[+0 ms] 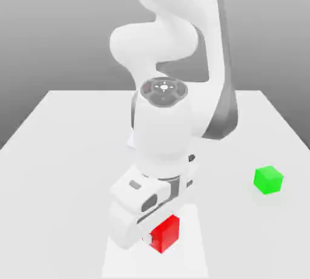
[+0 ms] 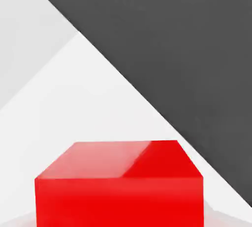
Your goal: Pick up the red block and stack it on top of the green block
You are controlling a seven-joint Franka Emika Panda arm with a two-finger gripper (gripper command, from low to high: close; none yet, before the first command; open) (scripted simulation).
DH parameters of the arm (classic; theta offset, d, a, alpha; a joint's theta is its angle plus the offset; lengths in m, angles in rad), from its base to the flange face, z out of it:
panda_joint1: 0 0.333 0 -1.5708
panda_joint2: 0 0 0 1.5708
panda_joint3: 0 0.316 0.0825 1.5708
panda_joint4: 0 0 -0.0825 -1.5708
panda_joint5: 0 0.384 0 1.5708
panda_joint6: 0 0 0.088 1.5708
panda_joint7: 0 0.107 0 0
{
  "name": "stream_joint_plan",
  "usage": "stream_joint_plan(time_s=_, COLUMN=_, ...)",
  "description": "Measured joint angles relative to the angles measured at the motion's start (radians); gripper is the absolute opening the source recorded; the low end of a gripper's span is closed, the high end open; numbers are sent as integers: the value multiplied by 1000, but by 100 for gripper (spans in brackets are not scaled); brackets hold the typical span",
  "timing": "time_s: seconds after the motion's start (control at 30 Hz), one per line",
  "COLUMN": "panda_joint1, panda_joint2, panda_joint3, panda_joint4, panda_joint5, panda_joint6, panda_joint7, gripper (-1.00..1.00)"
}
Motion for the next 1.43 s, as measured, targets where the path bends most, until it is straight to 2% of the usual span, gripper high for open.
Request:
stream_joint_plan(time_s=0.37, panda_joint1=49, panda_joint2=15, panda_joint3=225, panda_joint4=-82, panda_joint5=67, panda_joint6=-79, panda_joint7=-381, gripper=-100)
stream_joint_plan(time_s=0.73, panda_joint1=182, panda_joint2=-126, panda_joint3=424, panda_joint4=-182, panda_joint5=56, panda_joint6=-85, panda_joint7=-735, gripper=-100)
stream_joint_plan(time_s=0.93, panda_joint1=304, panda_joint2=-231, panda_joint3=476, panda_joint4=-234, panda_joint5=13, panda_joint6=-64, panda_joint7=-870, gripper=-100)
stream_joint_plan(time_s=1.07, panda_joint1=355, panda_joint2=-326, panda_joint3=519, panda_joint4=-286, panda_joint5=-74, panda_joint6=-20, panda_joint7=-960, gripper=-100)
stream_joint_plan(time_s=1.27, panda_joint1=359, panda_joint2=-147, panda_joint3=507, panda_joint4=-286, panda_joint5=-192, panda_joint6=170, panda_joint7=-902, gripper=-100)
stream_joint_plan(time_s=1.3, panda_joint1=362, panda_joint2=-122, panda_joint3=499, panda_joint4=-285, panda_joint5=-211, panda_joint6=194, panda_joint7=-889, gripper=100)
stream_joint_plan(time_s=1.43, panda_joint1=362, panda_joint2=-122, panda_joint3=499, panda_joint4=-285, panda_joint5=-211, panda_joint6=194, panda_joint7=-889, gripper=100)
